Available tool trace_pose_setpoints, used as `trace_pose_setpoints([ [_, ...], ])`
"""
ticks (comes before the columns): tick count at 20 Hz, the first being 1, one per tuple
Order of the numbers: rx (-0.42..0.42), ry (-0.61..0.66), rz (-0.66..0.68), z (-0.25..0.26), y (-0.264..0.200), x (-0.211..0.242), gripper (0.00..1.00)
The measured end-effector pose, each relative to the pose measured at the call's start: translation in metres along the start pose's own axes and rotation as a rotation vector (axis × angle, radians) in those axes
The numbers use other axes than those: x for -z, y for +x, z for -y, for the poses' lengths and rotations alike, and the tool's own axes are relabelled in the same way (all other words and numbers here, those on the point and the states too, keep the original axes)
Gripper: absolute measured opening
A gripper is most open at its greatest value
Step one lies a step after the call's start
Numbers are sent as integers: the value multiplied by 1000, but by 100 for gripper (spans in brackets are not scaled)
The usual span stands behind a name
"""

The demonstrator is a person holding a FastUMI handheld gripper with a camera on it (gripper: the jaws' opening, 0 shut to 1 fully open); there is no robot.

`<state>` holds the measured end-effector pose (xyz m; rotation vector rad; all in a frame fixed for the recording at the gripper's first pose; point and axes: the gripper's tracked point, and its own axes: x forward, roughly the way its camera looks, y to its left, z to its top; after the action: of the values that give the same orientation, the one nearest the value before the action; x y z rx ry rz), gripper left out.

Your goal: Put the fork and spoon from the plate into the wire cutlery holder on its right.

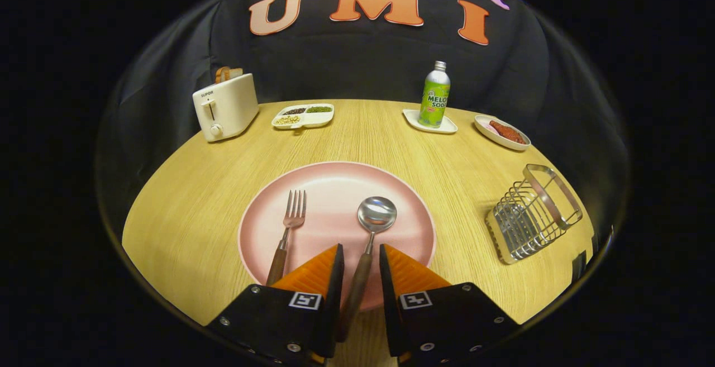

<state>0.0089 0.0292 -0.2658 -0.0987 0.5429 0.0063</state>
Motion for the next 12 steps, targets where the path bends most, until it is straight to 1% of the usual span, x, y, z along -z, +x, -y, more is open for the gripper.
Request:
trace_pose_setpoints([
  [1,0,5,-8,1,2,2,30],
  [4,23,3,-19,8,3,3,21],
  [5,20,4,-24,9,5,3,14],
  [7,25,-5,-29,11,3,0,6],
  [12,-14,-47,-23,17,-15,-21,5],
])
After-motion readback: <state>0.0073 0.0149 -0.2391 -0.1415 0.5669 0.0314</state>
